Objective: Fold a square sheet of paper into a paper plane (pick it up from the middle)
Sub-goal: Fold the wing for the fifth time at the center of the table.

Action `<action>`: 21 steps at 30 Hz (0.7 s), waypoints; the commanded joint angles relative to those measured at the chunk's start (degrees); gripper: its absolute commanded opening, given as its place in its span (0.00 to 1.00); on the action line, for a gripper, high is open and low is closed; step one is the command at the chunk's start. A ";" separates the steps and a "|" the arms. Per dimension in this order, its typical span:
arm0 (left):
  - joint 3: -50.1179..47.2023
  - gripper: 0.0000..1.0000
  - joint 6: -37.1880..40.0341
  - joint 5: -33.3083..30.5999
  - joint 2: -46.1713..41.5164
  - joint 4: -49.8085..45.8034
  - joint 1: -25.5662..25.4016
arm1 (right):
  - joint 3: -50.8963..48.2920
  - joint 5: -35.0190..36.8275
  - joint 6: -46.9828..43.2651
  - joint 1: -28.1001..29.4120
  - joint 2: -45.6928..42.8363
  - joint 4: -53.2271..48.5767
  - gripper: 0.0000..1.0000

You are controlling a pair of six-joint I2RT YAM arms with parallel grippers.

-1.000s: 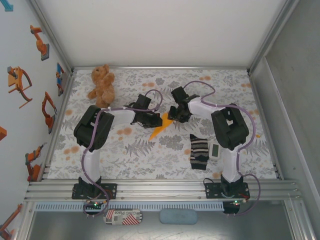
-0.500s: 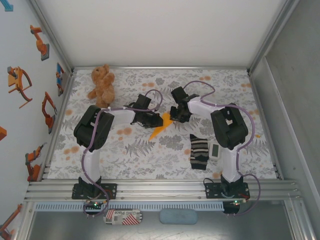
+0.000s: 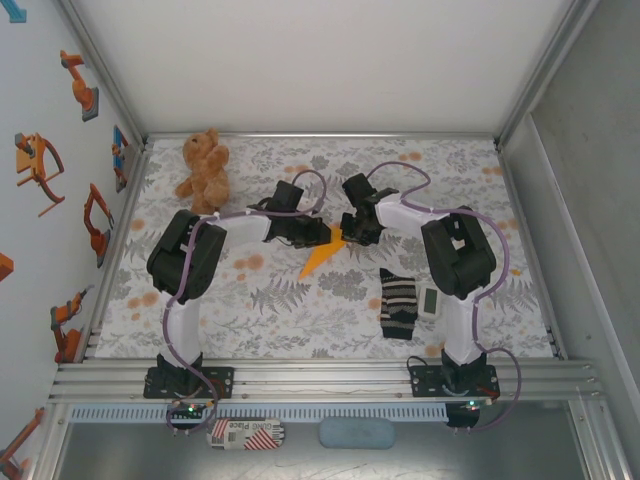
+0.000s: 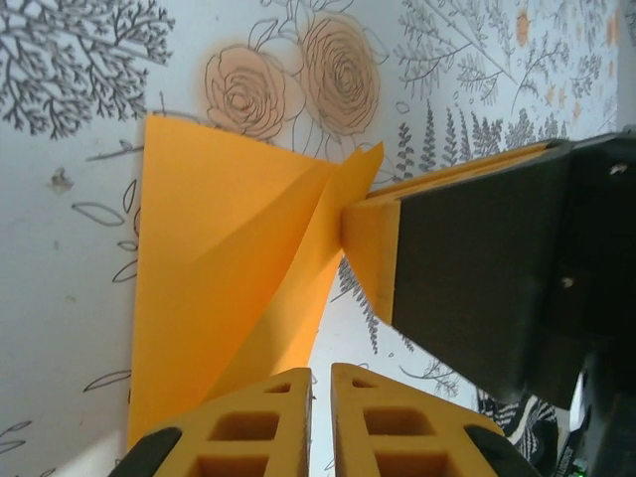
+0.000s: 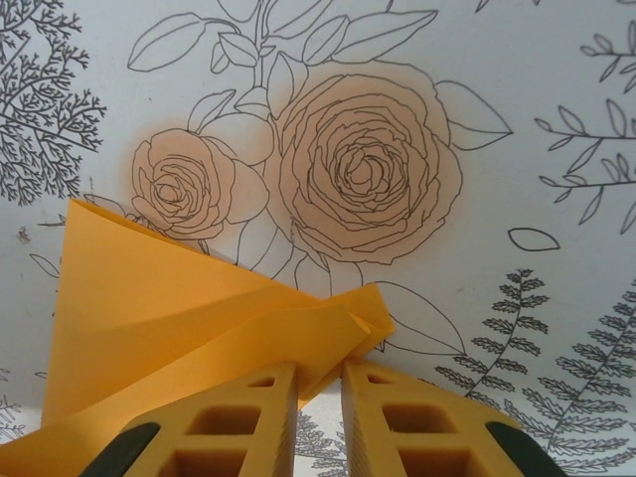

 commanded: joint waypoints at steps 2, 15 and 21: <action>2.10 0.11 1.12 0.40 2.24 -2.95 -0.58 | -0.36 -0.11 0.13 0.32 4.17 -1.20 0.19; 1.92 0.11 2.72 -0.87 4.25 -5.32 -0.82 | 0.08 -0.60 0.08 0.32 5.35 -1.82 0.19; 1.41 0.10 4.01 -3.25 5.01 -7.02 -0.88 | -0.10 -0.14 0.26 0.32 4.99 -1.68 0.19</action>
